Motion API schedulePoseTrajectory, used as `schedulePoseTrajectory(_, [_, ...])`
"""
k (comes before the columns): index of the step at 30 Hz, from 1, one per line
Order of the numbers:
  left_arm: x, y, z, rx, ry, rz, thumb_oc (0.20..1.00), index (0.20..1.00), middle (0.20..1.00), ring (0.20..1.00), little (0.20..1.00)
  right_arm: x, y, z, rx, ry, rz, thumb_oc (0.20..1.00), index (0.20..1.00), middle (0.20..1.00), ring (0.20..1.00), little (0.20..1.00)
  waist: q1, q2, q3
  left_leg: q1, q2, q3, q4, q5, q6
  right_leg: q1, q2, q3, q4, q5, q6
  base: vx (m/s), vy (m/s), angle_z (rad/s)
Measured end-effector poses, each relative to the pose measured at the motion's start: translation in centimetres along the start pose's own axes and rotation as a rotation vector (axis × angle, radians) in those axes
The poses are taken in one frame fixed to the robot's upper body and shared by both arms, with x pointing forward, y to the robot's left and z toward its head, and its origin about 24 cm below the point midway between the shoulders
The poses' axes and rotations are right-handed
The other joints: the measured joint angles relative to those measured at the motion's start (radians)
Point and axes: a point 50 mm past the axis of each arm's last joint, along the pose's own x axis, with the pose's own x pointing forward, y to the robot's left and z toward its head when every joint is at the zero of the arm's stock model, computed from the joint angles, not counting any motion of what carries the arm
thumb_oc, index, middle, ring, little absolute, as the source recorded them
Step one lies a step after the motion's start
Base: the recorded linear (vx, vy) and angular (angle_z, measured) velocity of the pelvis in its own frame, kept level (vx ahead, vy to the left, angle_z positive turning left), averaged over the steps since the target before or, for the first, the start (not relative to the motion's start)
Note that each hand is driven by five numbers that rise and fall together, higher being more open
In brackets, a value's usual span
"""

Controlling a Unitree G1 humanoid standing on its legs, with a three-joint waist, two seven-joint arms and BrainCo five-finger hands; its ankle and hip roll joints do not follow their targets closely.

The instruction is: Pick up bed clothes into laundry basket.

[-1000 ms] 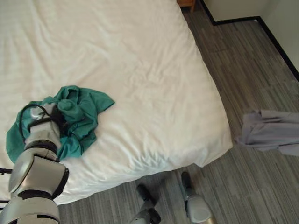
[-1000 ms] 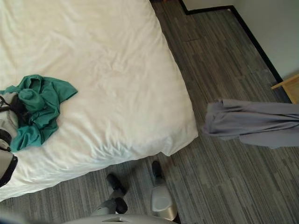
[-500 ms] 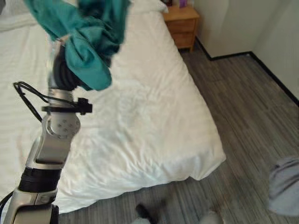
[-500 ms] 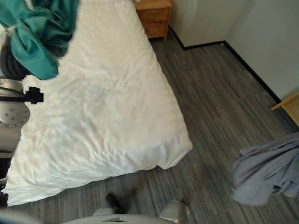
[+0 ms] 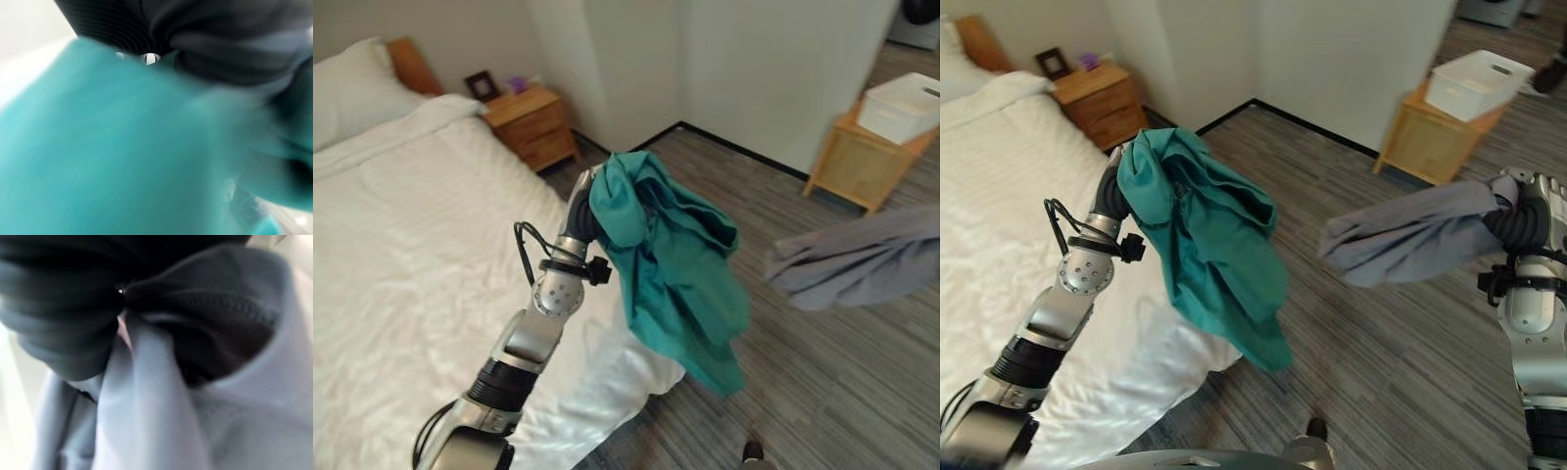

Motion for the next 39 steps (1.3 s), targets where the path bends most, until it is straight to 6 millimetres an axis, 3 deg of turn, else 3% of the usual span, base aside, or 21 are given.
schedulePoseTrajectory(1, [0.0, -0.1, 0.0, -0.032, 0.007, 0.012, 0.200, 0.200, 0.200, 0.200, 0.200, 0.4, 0.6, 0.5, 0.014, -0.016, 0.009, 0.200, 0.200, 0.200, 0.200, 0.200, 0.013, -0.005, 0.011, -0.005, 0.016, -0.099, 0.068, 0.014, 0.013, -0.021, 0.018, 0.028, 0.038, -0.021, -0.039, 0.24, -0.351, -2.05])
schedulePoseTrajectory(2, [-0.3, -0.7, -0.2, -0.080, 0.026, 0.008, 0.200, 0.200, 0.200, 0.200, 0.200, 0.7, 1.4, 1.6, 0.022, -0.062, 0.044, 0.200, 0.200, 0.200, 0.200, 0.200, 0.086, -0.079, 0.047, -0.031, -0.091, -0.486, 0.108, -0.076, -0.005, -0.042, -0.012, 0.181, 0.063, -0.044, -0.089, 0.25, -0.305, -2.09])
schedulePoseTrajectory(3, [-0.1, -1.0, 0.0, -0.080, 0.017, -0.015, 0.200, 0.200, 0.200, 0.200, 0.200, 0.9, 0.9, 2.0, 0.017, -0.088, 0.031, 0.200, 0.200, 0.200, 0.200, 0.200, 0.092, -0.108, 0.058, -0.040, -0.166, -0.566, 0.043, -0.134, -0.057, -0.037, -0.032, 0.212, 0.037, -0.027, -0.077, 0.23, -0.290, -1.88])
schedulePoseTrajectory(6, [0.2, -2.7, 0.6, -0.151, 0.006, -0.029, 0.200, 0.200, 0.200, 0.200, 0.200, 3.5, -1.2, 3.1, -0.014, -0.148, -0.037, 0.200, 0.200, 0.200, 0.200, 0.200, 0.073, -0.095, 0.072, -0.195, -0.397, -0.611, -0.040, -0.169, 0.004, -0.043, -0.051, 0.266, -0.015, -0.038, -0.060, 0.29, -0.246, -0.89])
schedulePoseTrajectory(8, [0.2, -3.6, 1.0, -0.198, -0.001, -0.031, 0.200, 0.200, 0.200, 0.200, 0.200, 4.5, -2.2, 3.9, -0.038, -0.181, -0.062, 0.200, 0.200, 0.200, 0.200, 0.200, 0.118, 0.042, 0.075, -0.287, -0.351, -0.642, -0.046, -0.206, 0.111, -0.205, 0.101, 0.291, 0.432, -0.193, -0.056, 0.35, -0.182, -1.48])
schedulePoseTrajectory(10, [-1.2, -2.5, -1.0, -0.141, 0.080, -0.028, 0.200, 0.200, 0.200, 0.200, 0.200, 3.2, 1.9, 4.2, 0.026, -0.180, 0.062, 0.200, 0.200, 0.200, 0.200, 0.200, 0.155, -0.091, 0.045, -0.296, -0.376, -0.597, 0.058, -0.225, 0.058, -0.231, 0.066, 0.273, 0.703, -0.413, -0.084, 0.53, -0.207, -0.96])
schedulePoseTrajectory(11, [-0.9, -2.5, -1.7, -0.096, 0.109, -0.071, 0.200, 0.200, 0.200, 0.200, 0.200, 4.0, 3.7, 4.2, 0.046, -0.142, 0.098, 0.200, 0.200, 0.200, 0.200, 0.200, 0.155, -0.091, 0.078, -0.430, -0.363, -0.680, 0.331, -0.282, 0.031, -0.158, 0.120, 0.296, 0.583, -0.470, -0.129, 0.56, -0.182, -0.49])
schedulePoseTrajectory(13, [-1.5, -3.2, -2.1, -0.100, 0.145, -0.092, 0.200, 0.200, 0.200, 0.200, 0.200, 4.7, 3.9, 4.3, 0.036, -0.144, 0.121, 0.200, 0.200, 0.200, 0.200, 0.200, 0.251, -0.096, 0.073, -0.472, -0.417, -0.635, 0.226, -0.278, 0.083, -0.161, 0.120, 0.386, 0.500, -0.426, -0.127, 0.40, -0.143, -0.87])
schedulePoseTrajectory(14, [-1.7, -3.9, -2.4, -0.114, 0.172, -0.108, 0.200, 0.200, 0.200, 0.200, 0.200, 4.0, 4.0, 3.4, 0.034, -0.107, 0.128, 0.200, 0.200, 0.200, 0.200, 0.200, 0.240, -0.089, 0.076, -0.433, -0.493, -0.600, 0.089, -0.228, 0.156, -0.077, 0.085, 0.331, 0.416, -0.338, 0.024, 0.33, -0.084, -0.13])
schedulePoseTrajectory(17, [-0.6, -3.3, -1.3, -0.113, 0.120, -0.076, 0.200, 0.200, 0.200, 0.200, 0.200, 4.6, 2.9, 3.7, -0.032, -0.138, 0.132, 0.200, 0.200, 0.200, 0.200, 0.200, 0.194, 0.015, 0.066, -0.279, -0.491, -0.599, -0.076, -0.186, 0.230, -0.130, 0.171, 0.277, 0.667, -0.344, 0.111, 0.25, -0.082, 0.03])
schedulePoseTrajectory(19, [0.2, -2.5, -1.0, -0.101, 0.096, -0.042, 0.200, 0.200, 0.200, 0.200, 0.200, 4.5, 3.2, 4.0, -0.015, -0.144, 0.135, 0.200, 0.200, 0.200, 0.200, 0.200, 0.145, -0.050, 0.079, -0.229, -0.527, -0.619, -0.112, -0.130, 0.258, -0.205, 0.122, 0.274, 0.873, -0.368, 0.122, 0.34, -0.103, 0.01])
schedulePoseTrajectory(21, [1.9, -3.4, 0.2, -0.088, 0.051, -0.082, 0.200, 0.200, 0.200, 0.200, 0.200, 6.0, 1.6, 5.1, -0.017, -0.185, 0.067, 0.200, 0.200, 0.200, 0.200, 0.200, 0.094, -0.018, 0.132, -0.222, -0.512, -0.646, -0.119, -0.135, 0.277, -0.314, -0.008, 0.163, 0.860, -0.385, 0.073, 0.45, -0.268, 0.10])
schedulePoseTrajectory(24, [2.5, -3.6, 1.0, -0.093, 0.017, -0.091, 0.200, 0.200, 0.200, 0.200, 0.200, 5.6, 1.1, 4.9, -0.030, -0.182, 0.069, 0.200, 0.200, 0.200, 0.200, 0.200, 0.042, -0.006, 0.142, -0.165, -0.496, -0.693, -0.159, -0.149, 0.232, -0.322, -0.055, 0.178, 0.457, -0.317, 0.018, 0.50, -0.370, 0.23])
schedulePoseTrajectory(28, [2.7, -3.0, 0.9, -0.093, 0.017, -0.066, 0.200, 0.200, 0.200, 0.200, 0.200, 5.5, -0.7, 4.9, -0.020, -0.191, 0.003, 0.200, 0.200, 0.200, 0.200, 0.200, 0.000, -0.040, 0.148, -0.092, -0.487, -0.729, -0.192, -0.211, 0.186, -0.284, -0.052, 0.175, -0.028, -0.082, 0.058, 0.41, -0.283, 0.50])
schedulePoseTrajectory(30, [2.1, -3.1, 0.3, -0.099, 0.046, -0.068, 0.200, 0.200, 0.200, 0.200, 0.200, 5.4, -1.1, 4.4, -0.027, -0.176, -0.016, 0.200, 0.200, 0.200, 0.200, 0.200, -0.006, -0.074, 0.130, -0.005, -0.492, -0.753, -0.232, -0.250, 0.129, -0.264, -0.090, 0.087, 0.014, -0.050, 0.052, 0.62, -0.421, 0.42])
schedulePoseTrajectory(31, [1.3, -3.2, -0.3, -0.123, 0.079, -0.058, 0.200, 0.200, 0.200, 0.200, 0.200, 5.1, -1.2, 3.7, -0.046, -0.147, -0.007, 0.200, 0.200, 0.200, 0.200, 0.200, 0.001, -0.033, 0.126, 0.051, -0.416, -0.705, -0.270, -0.272, 0.087, -0.252, -0.075, -0.049, 0.092, 0.001, 0.057, 0.51, -0.256, 0.20])
schedulePoseTrajectory(33, [1.3, -3.5, -0.4, -0.135, 0.083, -0.067, 0.200, 0.200, 0.200, 0.200, 0.200, 4.9, -1.1, 2.9, -0.074, -0.110, 0.010, 0.200, 0.200, 0.200, 0.200, 0.200, -0.008, -0.011, 0.119, 0.087, -0.363, -0.694, -0.264, -0.267, 0.086, -0.235, -0.018, -0.032, 0.135, 0.035, -0.022, 0.43, -0.228, 0.05])
schedulePoseTrajectory(35, [1.0, -4.1, -0.8, -0.144, 0.106, -0.091, 0.200, 0.200, 0.200, 0.200, 0.200, 4.9, -0.6, 2.0, -0.083, -0.062, 0.037, 0.200, 0.200, 0.200, 0.200, 0.200, -0.007, -0.022, 0.126, 0.080, -0.312, -0.670, -0.077, -0.250, 0.051, -0.163, 0.024, -0.033, 0.156, -0.007, -0.111, 0.27, -0.246, -0.20])
schedulePoseTrajectory(37, [0.8, -4.0, -1.3, -0.141, 0.129, -0.085, 0.200, 0.200, 0.200, 0.200, 0.200, 5.2, -1.1, 2.4, -0.094, -0.081, 0.031, 0.200, 0.200, 0.200, 0.200, 0.200, -0.002, -0.023, 0.126, 0.041, -0.303, -0.671, 0.069, -0.251, 0.015, -0.110, 0.037, -0.027, 0.153, -0.032, -0.114, 0.40, -0.419, -0.30])
schedulePoseTrajectory(38, [1.1, -3.2, -1.3, -0.126, 0.121, -0.070, 0.200, 0.200, 0.200, 0.200, 0.200, 5.7, -0.5, 2.2, -0.074, -0.064, 0.033, 0.200, 0.200, 0.200, 0.200, 0.200, 0.007, -0.058, 0.140, -0.108, -0.326, -0.755, 0.421, -0.049, -0.035, -0.046, 0.058, 0.028, 0.136, -0.094, -0.160, 0.34, -0.315, -0.72])
schedulePoseTrajectory(39, [1.0, -3.1, -1.3, -0.139, 0.124, -0.045, 0.200, 0.200, 0.200, 0.200, 0.200, 5.9, -0.5, 2.4, -0.075, -0.063, 0.036, 0.200, 0.200, 0.200, 0.200, 0.200, 0.040, -0.072, 0.146, -0.209, -0.333, -0.773, 0.584, -0.039, -0.050, -0.032, 0.048, 0.054, 0.129, -0.083, -0.146, 0.20, -0.172, -0.96])
